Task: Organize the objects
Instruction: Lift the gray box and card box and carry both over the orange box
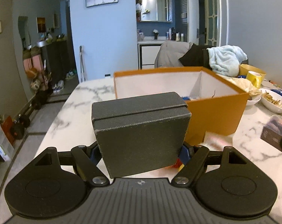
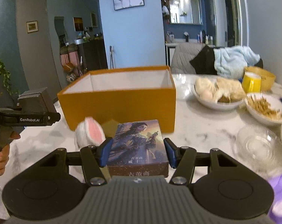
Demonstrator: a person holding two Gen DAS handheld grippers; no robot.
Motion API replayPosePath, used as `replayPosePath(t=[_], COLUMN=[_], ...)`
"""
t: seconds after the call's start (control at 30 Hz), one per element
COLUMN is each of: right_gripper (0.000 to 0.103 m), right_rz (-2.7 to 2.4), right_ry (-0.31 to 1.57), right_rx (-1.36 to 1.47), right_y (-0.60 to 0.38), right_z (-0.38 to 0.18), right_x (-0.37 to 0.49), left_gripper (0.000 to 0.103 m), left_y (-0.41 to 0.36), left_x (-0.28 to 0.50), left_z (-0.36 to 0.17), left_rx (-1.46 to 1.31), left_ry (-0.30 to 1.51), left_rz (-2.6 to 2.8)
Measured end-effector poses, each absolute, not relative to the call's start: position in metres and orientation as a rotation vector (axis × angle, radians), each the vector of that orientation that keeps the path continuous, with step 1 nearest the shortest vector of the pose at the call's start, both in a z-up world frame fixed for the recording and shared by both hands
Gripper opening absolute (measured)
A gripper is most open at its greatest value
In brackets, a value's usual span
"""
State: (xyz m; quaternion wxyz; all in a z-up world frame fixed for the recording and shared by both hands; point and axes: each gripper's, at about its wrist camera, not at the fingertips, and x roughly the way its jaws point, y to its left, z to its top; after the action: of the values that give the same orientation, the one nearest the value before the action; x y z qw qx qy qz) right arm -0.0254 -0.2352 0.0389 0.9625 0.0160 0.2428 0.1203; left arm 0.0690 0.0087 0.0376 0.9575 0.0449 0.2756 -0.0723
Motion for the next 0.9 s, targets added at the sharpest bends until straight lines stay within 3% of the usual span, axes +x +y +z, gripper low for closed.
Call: replayPosePath(t=[0.53, 0.9], right_gripper=[0.060, 0.060], right_rz=[0.324, 0.343], right_ry=[0.415, 0.526], right_rx=[0.002, 0.007], right_y=[-0.212, -0.199], right_z=[0.097, 0.107], right_x=[0.043, 0.145], left_gripper=[0.091, 0.091], left_y=[-0.027, -0.032], left_x=[0.126, 0.238], left_z=[0.075, 0.069], left_rx=[0.137, 0.087], left_ry=[0.526, 0.714], left_rz=[-0.181, -0.171])
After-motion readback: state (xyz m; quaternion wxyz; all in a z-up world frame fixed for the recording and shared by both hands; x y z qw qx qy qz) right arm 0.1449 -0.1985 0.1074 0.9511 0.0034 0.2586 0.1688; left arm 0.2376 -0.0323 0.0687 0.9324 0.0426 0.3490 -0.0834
